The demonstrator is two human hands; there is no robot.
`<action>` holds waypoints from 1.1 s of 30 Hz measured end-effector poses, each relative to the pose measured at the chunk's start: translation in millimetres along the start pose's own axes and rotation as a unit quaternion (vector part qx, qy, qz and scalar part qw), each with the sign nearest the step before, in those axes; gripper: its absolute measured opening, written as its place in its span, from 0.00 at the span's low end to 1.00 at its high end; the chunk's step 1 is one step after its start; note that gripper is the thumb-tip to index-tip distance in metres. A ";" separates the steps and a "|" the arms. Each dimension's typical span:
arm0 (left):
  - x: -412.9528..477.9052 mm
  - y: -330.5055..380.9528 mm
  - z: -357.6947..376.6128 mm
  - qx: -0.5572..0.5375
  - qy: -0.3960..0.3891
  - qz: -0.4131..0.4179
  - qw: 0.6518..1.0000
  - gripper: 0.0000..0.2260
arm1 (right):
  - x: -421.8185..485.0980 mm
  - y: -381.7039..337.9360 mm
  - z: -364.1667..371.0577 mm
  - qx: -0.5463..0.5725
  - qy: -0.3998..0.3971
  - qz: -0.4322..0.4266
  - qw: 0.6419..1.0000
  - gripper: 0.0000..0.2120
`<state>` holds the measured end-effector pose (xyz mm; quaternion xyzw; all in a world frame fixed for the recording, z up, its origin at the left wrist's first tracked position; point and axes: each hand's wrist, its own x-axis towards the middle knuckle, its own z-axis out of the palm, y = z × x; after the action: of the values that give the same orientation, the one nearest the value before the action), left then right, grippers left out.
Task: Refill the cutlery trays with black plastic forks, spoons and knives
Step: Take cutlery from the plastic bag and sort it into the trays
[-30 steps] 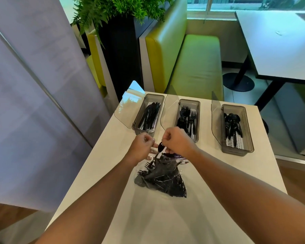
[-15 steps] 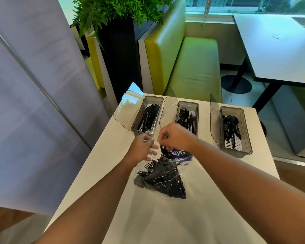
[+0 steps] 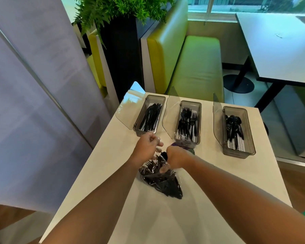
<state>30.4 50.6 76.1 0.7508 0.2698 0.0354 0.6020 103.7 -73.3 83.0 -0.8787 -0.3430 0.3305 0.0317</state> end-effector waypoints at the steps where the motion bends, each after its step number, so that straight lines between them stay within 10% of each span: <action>1: 1.4 -0.2 0.2 0.001 0.005 0.000 1.000 0.06 | 1.1 -2.5 4.2 0.007 0.018 -0.005 1.000 0.21; 9: 8.1 -4.5 7.6 -0.007 0.029 -0.007 1.000 0.08 | 2.4 -13.0 25.1 0.058 0.024 0.027 0.998 0.06; 20: 5.7 -1.1 7.8 -0.008 0.024 -0.001 1.000 0.07 | 10.0 -5.1 35.5 0.334 0.011 0.079 0.939 0.11; 33: 3.8 -8.3 -2.8 0.022 -0.003 -0.068 0.997 0.07 | 0.2 16.2 24.7 0.383 -0.026 -0.012 0.923 0.14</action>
<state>29.6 55.9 68.2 0.7439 0.3195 -0.0138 0.5867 98.4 -89.8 59.1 -0.7867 -0.2013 0.4590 0.3605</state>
